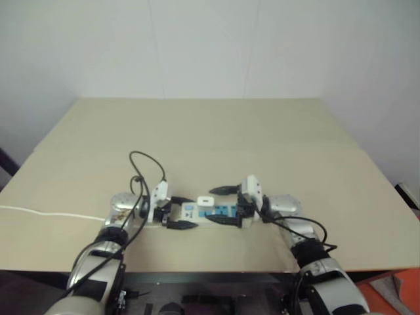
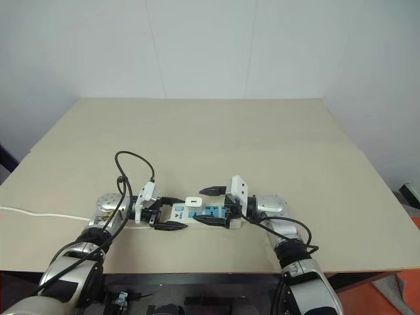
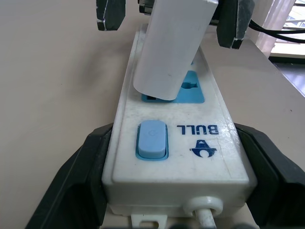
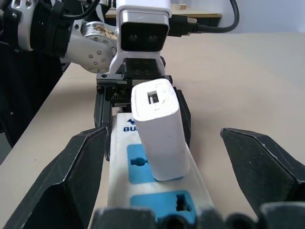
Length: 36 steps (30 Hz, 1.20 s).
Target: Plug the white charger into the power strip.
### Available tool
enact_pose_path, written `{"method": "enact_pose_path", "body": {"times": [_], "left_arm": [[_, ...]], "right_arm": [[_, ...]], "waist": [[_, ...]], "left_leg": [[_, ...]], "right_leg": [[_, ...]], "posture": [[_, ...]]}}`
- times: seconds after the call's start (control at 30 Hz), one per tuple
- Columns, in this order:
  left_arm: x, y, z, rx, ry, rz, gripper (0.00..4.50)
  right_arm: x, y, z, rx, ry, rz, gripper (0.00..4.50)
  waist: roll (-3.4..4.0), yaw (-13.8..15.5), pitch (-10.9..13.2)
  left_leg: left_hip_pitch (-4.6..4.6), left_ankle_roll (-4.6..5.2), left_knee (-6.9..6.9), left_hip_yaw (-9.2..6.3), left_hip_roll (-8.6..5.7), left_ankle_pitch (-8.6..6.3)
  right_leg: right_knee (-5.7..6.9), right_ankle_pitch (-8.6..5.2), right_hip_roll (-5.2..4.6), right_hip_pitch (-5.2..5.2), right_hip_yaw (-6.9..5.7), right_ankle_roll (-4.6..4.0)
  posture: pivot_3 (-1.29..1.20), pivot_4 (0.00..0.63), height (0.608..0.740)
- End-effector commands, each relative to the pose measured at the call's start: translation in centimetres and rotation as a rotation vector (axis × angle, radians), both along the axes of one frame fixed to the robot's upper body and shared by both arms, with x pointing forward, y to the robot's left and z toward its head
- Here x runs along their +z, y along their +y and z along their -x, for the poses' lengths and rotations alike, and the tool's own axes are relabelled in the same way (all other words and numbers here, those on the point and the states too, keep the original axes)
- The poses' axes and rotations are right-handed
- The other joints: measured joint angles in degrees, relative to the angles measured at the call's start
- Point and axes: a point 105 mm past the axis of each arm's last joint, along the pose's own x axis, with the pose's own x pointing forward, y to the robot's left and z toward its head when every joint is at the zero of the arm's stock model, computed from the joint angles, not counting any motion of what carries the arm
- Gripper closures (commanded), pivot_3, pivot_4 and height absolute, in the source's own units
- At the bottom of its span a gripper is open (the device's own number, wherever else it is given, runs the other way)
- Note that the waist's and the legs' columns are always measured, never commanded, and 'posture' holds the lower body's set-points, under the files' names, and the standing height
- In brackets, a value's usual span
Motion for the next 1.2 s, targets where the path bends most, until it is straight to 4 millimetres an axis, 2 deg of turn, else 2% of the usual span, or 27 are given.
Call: {"method": "enact_pose_path", "body": {"times": [0.03,0.2,0.5,0.67,0.8,1.03,1.2], "left_arm": [[-0.2,0.2,0.3,-0.017,0.010,-0.022,1.21],[-0.2,0.1,0.3,-0.019,0.011,-0.021,1.21],[-0.3,0.1,0.3,-0.020,0.013,-0.020,1.21],[-0.4,0.1,0.4,-0.020,0.015,-0.020,1.21],[-0.4,0.1,0.4,-0.018,0.015,-0.019,1.21],[-0.5,0.3,0.4,-0.015,0.016,-0.021,1.21],[-0.5,0.3,0.4,-0.013,0.014,-0.022,1.21]], "right_arm": [[1.9,0.2,-0.1,0.004,-0.053,-0.029,0.05],[2.6,0.1,-0.3,-0.006,-0.063,-0.048,0.05],[3.6,0.3,0.3,0.020,-0.082,-0.065,0.05],[3.4,0.5,0.5,0.029,-0.077,-0.054,0.05],[2.9,0.8,0.3,0.025,-0.072,-0.045,0.86],[2.2,1.4,0.0,0.024,-0.089,-0.030,3.26],[2.0,1.4,0.0,0.030,-0.084,-0.026,3.37]], "waist": [[0.00,0.02,0.01],[0.01,0.07,0.01],[0.03,0.08,0.03],[0.03,0.12,0.03],[0.03,0.14,0.03],[0.04,0.13,0.04],[0.04,0.11,0.04]], "left_leg": [[-0.08,0.00,0.00,0.00,0.00,0.00],[-0.46,0.00,0.01,0.00,-0.01,0.01],[-0.48,0.00,0.01,0.00,-0.02,0.01],[-0.48,0.00,0.01,0.00,-0.02,0.01],[-0.48,0.00,0.01,0.00,-0.02,0.01],[-0.48,0.00,0.01,0.00,-0.02,0.01],[-0.47,0.00,0.01,0.01,-0.02,0.01]], "right_leg": [[0.01,0.00,0.00,-0.08,0.00,0.00],[0.11,0.04,0.00,-0.50,0.01,-0.05],[0.10,0.03,-0.01,-0.52,0.01,-0.04],[0.10,0.03,0.00,-0.52,0.01,-0.04],[0.10,0.03,0.00,-0.52,0.01,-0.04],[0.10,0.03,0.00,-0.52,0.01,-0.04],[0.10,0.04,0.00,-0.52,0.01,-0.05]], "posture": [[0.00,0.150,0.740],[0.00,0.150,0.740],[0.00,0.150,0.740],[0.00,0.150,0.740],[0.00,0.150,0.740],[0.00,0.150,0.740],[0.00,0.150,0.740]]}}
